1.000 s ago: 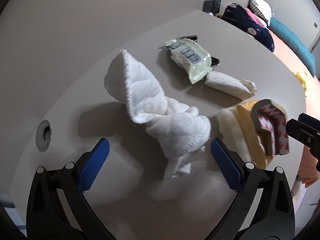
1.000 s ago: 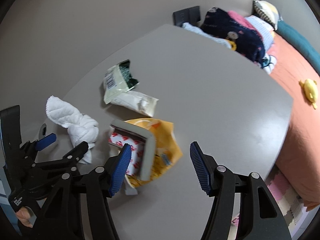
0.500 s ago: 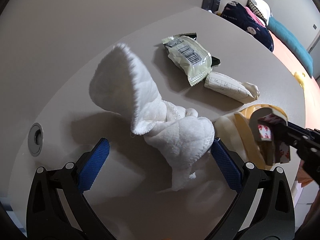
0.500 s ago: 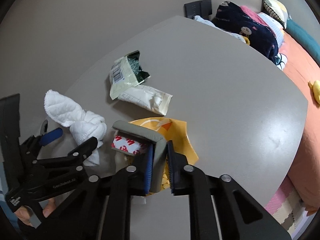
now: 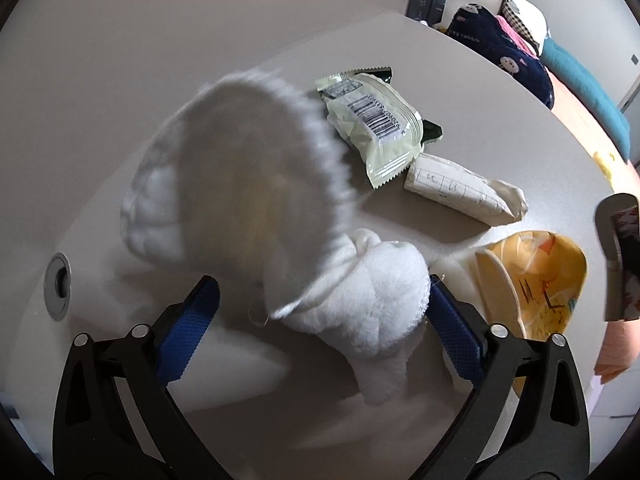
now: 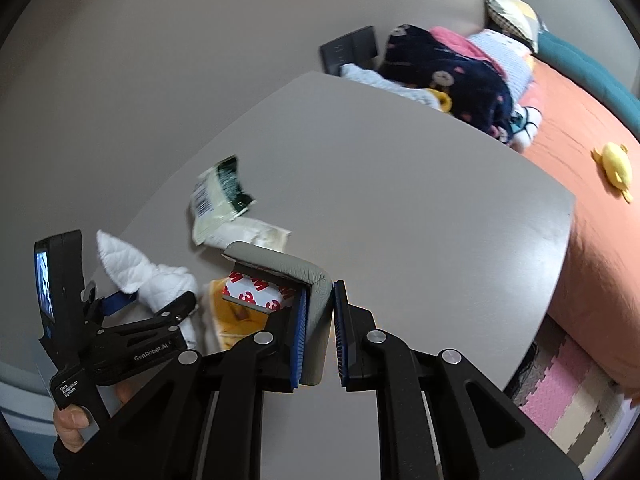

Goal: Collect trash
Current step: 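Grasp the white towel with the left gripper while the right holds the box, then carry the towel and box with both grippers to the black bin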

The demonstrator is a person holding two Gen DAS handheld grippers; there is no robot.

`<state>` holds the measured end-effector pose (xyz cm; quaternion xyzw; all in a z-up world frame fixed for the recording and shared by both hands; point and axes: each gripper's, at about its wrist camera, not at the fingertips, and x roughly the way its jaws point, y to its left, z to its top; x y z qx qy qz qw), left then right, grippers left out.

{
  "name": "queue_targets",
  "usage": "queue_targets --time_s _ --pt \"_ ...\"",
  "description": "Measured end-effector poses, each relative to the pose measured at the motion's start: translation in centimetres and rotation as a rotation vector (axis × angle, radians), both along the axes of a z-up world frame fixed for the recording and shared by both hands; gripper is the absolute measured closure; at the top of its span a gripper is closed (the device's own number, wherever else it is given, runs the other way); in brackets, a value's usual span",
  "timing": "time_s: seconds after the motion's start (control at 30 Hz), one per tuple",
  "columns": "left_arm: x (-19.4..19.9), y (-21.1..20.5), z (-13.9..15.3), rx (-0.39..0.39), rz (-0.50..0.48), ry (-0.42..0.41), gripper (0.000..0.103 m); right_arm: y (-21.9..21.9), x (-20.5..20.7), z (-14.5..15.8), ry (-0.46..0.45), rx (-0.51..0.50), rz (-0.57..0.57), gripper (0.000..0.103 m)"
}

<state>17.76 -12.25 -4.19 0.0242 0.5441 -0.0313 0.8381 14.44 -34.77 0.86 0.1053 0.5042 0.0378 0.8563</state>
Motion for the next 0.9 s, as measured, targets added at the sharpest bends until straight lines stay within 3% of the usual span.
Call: queue_targets --time_s 0.1,0.37,0.63,0.9 --pt "0.3 -0.2 -0.2 -0.009 -0.005 0.009 0.025 -0.9 -0.3 -0.1 0.002 -0.001 -0.016 0.089" --pt "-0.7 -0.4 0.5 0.001 -0.008 -0.025 0.044 -3.3 -1.2 0.1 -0.008 0.014 -0.055 0.089" --pt "-2.7 -0.5 4.4 0.014 -0.017 -0.113 0.045 -6.7 -2.8 1.1 -0.037 0.043 -0.111 0.089" --pt "-4.3 -4.9 7.3 0.002 -0.115 -0.166 0.045 -10.6 -5.3 2.1 -0.06 0.055 -0.179 0.089"
